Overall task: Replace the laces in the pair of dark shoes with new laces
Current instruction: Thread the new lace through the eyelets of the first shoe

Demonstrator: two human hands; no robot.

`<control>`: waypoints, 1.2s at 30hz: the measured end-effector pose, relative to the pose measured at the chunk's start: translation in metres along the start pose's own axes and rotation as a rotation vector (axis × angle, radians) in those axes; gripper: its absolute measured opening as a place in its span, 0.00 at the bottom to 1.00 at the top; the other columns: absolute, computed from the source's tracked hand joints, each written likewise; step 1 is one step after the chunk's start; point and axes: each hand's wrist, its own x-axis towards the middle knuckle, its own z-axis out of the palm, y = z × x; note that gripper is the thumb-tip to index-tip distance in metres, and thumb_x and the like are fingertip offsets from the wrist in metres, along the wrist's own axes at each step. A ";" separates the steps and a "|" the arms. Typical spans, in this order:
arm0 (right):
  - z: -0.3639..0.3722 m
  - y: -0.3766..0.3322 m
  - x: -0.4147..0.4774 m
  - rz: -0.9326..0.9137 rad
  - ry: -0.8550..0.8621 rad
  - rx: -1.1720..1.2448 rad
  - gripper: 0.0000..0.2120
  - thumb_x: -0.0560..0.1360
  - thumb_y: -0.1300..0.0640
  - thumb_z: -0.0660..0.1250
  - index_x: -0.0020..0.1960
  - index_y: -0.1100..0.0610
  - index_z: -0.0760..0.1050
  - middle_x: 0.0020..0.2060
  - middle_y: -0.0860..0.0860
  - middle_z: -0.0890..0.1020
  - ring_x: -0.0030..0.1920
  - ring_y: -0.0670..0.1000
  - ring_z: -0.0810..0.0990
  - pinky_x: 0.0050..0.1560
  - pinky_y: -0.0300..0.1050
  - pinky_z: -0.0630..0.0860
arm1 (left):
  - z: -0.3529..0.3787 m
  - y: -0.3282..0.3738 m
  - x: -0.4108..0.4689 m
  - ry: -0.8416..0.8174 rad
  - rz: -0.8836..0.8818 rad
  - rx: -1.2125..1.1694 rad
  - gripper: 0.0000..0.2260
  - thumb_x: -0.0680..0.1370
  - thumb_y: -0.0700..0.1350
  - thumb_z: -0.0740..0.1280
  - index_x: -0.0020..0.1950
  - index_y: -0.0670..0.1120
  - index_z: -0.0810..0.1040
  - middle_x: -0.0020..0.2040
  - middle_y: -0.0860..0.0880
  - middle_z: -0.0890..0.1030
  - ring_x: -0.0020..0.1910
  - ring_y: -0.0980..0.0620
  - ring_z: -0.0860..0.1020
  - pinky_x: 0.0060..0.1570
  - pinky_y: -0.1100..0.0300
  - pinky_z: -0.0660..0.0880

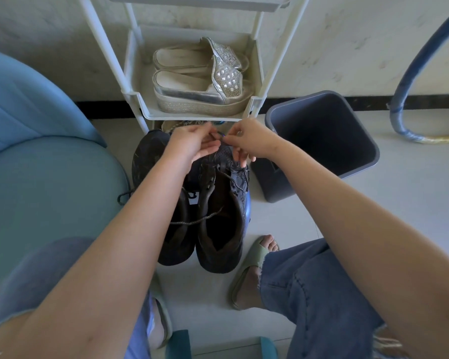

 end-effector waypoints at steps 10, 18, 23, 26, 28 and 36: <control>0.020 0.002 0.004 -0.057 0.036 0.073 0.07 0.76 0.64 0.67 0.53 0.64 0.79 0.32 0.55 0.80 0.25 0.46 0.74 0.26 0.31 0.70 | -0.004 -0.017 0.009 0.169 0.097 0.515 0.11 0.79 0.45 0.65 0.52 0.38 0.80 0.48 0.40 0.82 0.47 0.43 0.82 0.48 0.51 0.80; 0.030 0.004 0.002 0.005 -0.065 0.102 0.03 0.77 0.62 0.67 0.49 0.61 0.78 0.39 0.58 0.83 0.29 0.48 0.82 0.24 0.36 0.72 | 0.002 -0.022 0.001 -0.108 -0.040 1.235 0.20 0.69 0.48 0.73 0.58 0.43 0.78 0.48 0.46 0.79 0.45 0.47 0.77 0.42 0.57 0.74; 0.028 0.012 0.001 0.053 -0.091 0.026 0.03 0.76 0.63 0.67 0.49 0.61 0.79 0.40 0.55 0.84 0.28 0.46 0.82 0.23 0.34 0.69 | 0.003 -0.037 -0.003 0.041 0.115 1.183 0.18 0.71 0.47 0.71 0.59 0.43 0.79 0.57 0.43 0.79 0.55 0.44 0.77 0.50 0.56 0.73; 0.032 0.017 0.002 0.090 -0.065 -0.029 0.03 0.75 0.62 0.68 0.47 0.60 0.80 0.38 0.53 0.84 0.26 0.46 0.80 0.25 0.35 0.71 | -0.003 -0.040 -0.006 0.107 0.185 1.036 0.11 0.74 0.44 0.69 0.55 0.44 0.83 0.53 0.45 0.83 0.54 0.46 0.79 0.53 0.57 0.73; 0.036 0.018 0.003 0.090 -0.035 -0.053 0.02 0.75 0.62 0.69 0.45 0.57 0.80 0.37 0.51 0.84 0.25 0.46 0.80 0.34 0.38 0.77 | -0.006 -0.039 -0.005 0.114 0.173 1.011 0.12 0.75 0.44 0.68 0.57 0.44 0.82 0.55 0.45 0.82 0.56 0.47 0.78 0.55 0.57 0.72; 0.051 0.013 0.006 0.228 0.087 -0.031 0.06 0.73 0.62 0.69 0.47 0.62 0.82 0.39 0.56 0.85 0.35 0.53 0.83 0.49 0.50 0.82 | -0.011 -0.045 -0.005 0.096 0.222 1.082 0.12 0.77 0.43 0.65 0.59 0.43 0.81 0.55 0.44 0.82 0.55 0.45 0.78 0.55 0.55 0.73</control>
